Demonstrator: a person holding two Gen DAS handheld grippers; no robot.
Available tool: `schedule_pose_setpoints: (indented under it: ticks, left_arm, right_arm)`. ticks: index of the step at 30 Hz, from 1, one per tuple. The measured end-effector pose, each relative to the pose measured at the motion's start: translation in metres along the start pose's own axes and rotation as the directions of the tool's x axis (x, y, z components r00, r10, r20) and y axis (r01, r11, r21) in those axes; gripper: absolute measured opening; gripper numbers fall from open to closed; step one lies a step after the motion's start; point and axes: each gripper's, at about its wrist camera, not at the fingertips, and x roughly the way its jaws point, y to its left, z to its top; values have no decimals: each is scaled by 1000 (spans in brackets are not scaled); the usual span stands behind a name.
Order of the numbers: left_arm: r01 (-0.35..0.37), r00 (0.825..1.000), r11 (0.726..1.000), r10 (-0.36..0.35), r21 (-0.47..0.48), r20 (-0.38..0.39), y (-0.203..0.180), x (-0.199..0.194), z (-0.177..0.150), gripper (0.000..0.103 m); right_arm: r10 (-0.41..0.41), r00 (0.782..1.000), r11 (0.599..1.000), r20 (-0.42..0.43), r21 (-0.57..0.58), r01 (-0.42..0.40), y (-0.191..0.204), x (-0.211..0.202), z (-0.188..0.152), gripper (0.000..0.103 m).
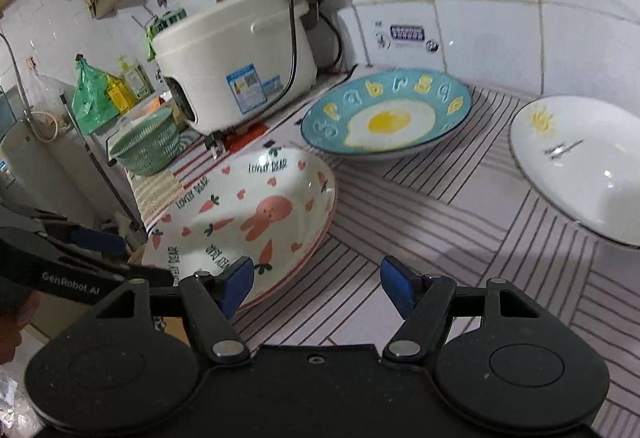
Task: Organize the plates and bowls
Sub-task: 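Move the right gripper to the pink bunny plate and grasp its rim, then carry the bunny plate onto the white sun plate and release it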
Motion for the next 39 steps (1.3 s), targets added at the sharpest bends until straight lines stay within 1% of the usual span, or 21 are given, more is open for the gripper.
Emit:
schedule_pose_setpoints:
  ticks: [3,10,11,12,13,14,15,16,18,19,20,21,23,27,30,33,35,39]
  left_arm:
    - [-2,1000,1000,2,-2,-11,5,7,0,83]
    - [27,999,1000,-27,-8,-39,16,26,1,82]
    - [38,998,999,-39,-6,-42,17,27,1,82]
    - [50,998,999,-50,-2,-42,18,28,2,78]
    - [59,997,998,-59,-2,-42,19,28,3,77]
    - [66,997,998,-67,-6,-45,21,29,4,73]
    - [74,996,997,-75,-9,-46,22,29,5,67]
    - [84,995,996,-84,-15,-47,24,29,5,63]
    - [105,993,994,-106,-29,-56,26,31,7,54]
    - [112,992,993,-114,-33,-59,27,31,8,51]
    - [117,991,993,-119,-30,-59,26,31,9,46]
    - [121,991,992,-122,-26,-59,25,31,9,43]
    - [112,992,993,-113,-23,-61,23,32,10,43]
    - [120,990,992,-123,-42,-71,26,34,13,42]
    - [123,989,991,-126,-47,-78,26,35,14,43]
    - [140,986,988,-145,-69,-83,31,39,16,45]
    - [143,985,986,-150,-83,-87,31,40,18,44]
    - [120,988,991,-125,-67,-87,26,35,16,39]
  right_arm:
    - [28,999,999,-22,23,-27,1,8,1,75]
    - [69,995,996,-67,60,-65,3,33,1,74]
    - [76,995,995,-71,77,-71,3,36,0,74]
    - [80,994,993,-73,87,-74,2,38,-1,73]
    - [81,995,993,-63,90,-76,3,37,-1,70]
    - [81,995,993,-60,91,-75,3,38,-2,60]
    - [77,995,993,-62,91,-72,4,39,-1,53]
    - [73,995,994,-68,89,-67,5,40,-1,50]
    - [68,995,995,-76,75,-62,7,42,-2,33]
    - [69,994,995,-79,71,-64,7,43,-2,31]
    - [75,994,995,-79,76,-69,8,43,-3,30]
    - [76,994,994,-81,87,-69,8,44,-2,29]
    - [72,994,994,-81,94,-64,9,44,-2,29]
    - [79,993,989,-83,128,-68,6,45,-2,27]
    - [72,994,989,-85,138,-60,6,48,-1,27]
    - [71,995,988,-70,144,-61,5,49,-2,27]
    - [77,995,986,-64,153,-66,4,50,-2,27]
    - [75,993,990,-89,128,-63,6,49,1,26]
